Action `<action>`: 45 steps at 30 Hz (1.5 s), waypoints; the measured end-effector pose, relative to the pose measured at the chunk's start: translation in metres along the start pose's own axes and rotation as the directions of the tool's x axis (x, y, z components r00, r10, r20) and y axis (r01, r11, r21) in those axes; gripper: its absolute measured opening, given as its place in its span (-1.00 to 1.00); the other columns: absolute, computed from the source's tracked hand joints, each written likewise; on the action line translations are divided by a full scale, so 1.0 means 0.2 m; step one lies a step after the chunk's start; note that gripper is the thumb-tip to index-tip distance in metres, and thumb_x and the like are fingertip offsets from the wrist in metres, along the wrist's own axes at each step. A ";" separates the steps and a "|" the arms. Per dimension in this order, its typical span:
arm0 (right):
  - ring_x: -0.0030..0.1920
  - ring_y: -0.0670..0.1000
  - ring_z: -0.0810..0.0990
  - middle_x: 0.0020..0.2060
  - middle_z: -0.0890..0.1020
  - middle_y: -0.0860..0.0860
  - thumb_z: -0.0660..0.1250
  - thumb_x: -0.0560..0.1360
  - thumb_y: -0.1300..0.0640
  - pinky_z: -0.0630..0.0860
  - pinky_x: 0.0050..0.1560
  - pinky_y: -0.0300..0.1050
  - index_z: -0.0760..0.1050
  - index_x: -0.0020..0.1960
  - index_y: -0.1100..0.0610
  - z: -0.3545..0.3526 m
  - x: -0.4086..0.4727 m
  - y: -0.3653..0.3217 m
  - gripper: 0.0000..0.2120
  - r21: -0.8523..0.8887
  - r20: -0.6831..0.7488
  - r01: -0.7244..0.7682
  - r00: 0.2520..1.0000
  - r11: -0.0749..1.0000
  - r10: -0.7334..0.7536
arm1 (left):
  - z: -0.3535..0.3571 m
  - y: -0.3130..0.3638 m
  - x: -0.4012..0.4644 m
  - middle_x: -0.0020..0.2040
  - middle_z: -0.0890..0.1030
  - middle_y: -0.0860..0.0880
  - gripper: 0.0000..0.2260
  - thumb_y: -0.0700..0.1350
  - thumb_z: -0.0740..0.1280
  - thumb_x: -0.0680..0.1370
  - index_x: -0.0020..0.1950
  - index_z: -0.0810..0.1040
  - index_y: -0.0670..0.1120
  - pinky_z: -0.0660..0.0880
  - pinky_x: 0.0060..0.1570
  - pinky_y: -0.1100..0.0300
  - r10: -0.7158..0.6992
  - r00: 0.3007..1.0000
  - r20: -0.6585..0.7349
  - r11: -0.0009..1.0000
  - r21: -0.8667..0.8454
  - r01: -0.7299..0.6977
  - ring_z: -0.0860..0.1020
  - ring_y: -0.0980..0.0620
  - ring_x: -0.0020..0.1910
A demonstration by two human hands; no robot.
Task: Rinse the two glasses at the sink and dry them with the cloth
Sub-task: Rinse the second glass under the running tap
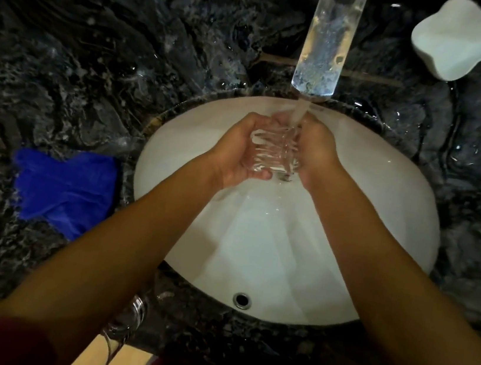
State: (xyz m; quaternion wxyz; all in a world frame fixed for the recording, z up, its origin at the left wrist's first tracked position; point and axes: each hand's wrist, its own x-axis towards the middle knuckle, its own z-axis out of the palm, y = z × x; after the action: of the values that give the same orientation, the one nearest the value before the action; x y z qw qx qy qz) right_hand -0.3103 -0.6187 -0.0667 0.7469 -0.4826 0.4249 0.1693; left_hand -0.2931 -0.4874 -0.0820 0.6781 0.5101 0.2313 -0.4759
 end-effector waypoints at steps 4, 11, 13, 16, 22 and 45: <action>-0.11 0.19 0.74 -0.13 0.75 0.14 0.20 0.62 0.01 0.69 0.02 0.12 0.66 0.01 0.19 0.01 0.01 0.12 -0.66 0.011 -0.170 0.036 0.985 0.999 -0.034 | 0.05 -0.03 0.05 -0.23 0.61 -0.05 -0.74 0.07 0.25 0.54 -0.03 0.63 -0.07 0.47 -0.36 0.20 0.015 0.988 -0.151 0.998 -0.052 -0.023 0.58 -0.01 -0.33; 0.05 -0.26 0.58 0.19 0.52 -0.04 0.34 0.60 0.07 0.56 0.13 -0.26 0.41 0.42 -0.03 0.08 -0.15 0.29 -0.60 -0.341 -0.218 0.459 0.810 0.820 -0.544 | 0.12 -0.08 0.05 -0.18 0.65 -0.12 -0.59 0.00 0.12 0.62 -0.12 0.70 -0.16 0.56 -0.11 0.11 0.066 0.993 -0.100 0.944 -0.315 -0.095 0.62 -0.06 -0.18; -0.03 -0.13 0.67 0.06 0.65 -0.06 0.39 0.57 -0.05 0.63 0.05 -0.12 0.47 0.22 -0.11 0.02 -0.08 0.23 -0.76 -0.333 -0.205 0.373 0.868 0.866 -0.453 | 0.09 -0.06 0.02 -0.19 0.63 -0.09 -0.62 0.07 0.17 0.63 -0.09 0.68 -0.13 0.56 -0.17 0.09 0.055 0.997 -0.046 0.979 -0.195 -0.063 0.60 -0.05 -0.18; -0.20 -0.11 0.72 -0.16 0.74 -0.03 0.30 0.60 -0.16 0.57 -0.21 -0.16 0.62 0.04 0.06 -0.05 -0.01 0.07 -0.70 -0.315 -0.093 0.186 0.970 0.931 -0.225 | 0.06 -0.02 -0.05 -0.21 0.64 -0.11 -0.58 0.16 0.16 0.62 0.03 0.60 -0.17 0.60 -0.28 0.14 0.044 0.995 0.084 0.999 0.014 -0.045 0.63 -0.13 -0.24; -0.10 0.11 0.70 -0.17 0.72 0.09 0.45 0.53 -0.02 0.61 -0.03 0.04 0.68 -0.07 0.14 -0.07 0.00 0.07 -0.79 0.119 0.120 0.047 0.991 0.992 -0.062 | 0.10 -0.02 -0.09 -0.11 0.67 -0.18 -0.54 0.21 0.11 0.66 0.06 0.64 -0.10 0.58 -0.34 0.16 0.064 0.990 0.129 0.997 0.040 -0.069 0.67 -0.18 -0.24; -0.13 0.32 0.75 -0.02 0.73 0.27 0.11 0.65 0.15 0.60 -0.40 -0.17 0.52 0.23 0.28 -0.15 -0.03 0.00 -0.69 -0.175 0.214 -0.181 0.952 0.968 0.217 | 0.06 0.10 -0.20 0.33 0.53 0.08 -0.45 0.11 0.40 0.57 0.49 0.36 -0.02 0.43 0.17 0.37 0.446 0.889 0.107 0.522 0.776 -0.355 0.52 0.17 0.27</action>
State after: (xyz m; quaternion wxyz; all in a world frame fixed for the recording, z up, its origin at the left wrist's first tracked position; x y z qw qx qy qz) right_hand -0.3273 -0.6430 -0.0670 0.7312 -0.4700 0.3671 0.3311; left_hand -0.2946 -0.4805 -0.0360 0.4673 0.8151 -0.0856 -0.3316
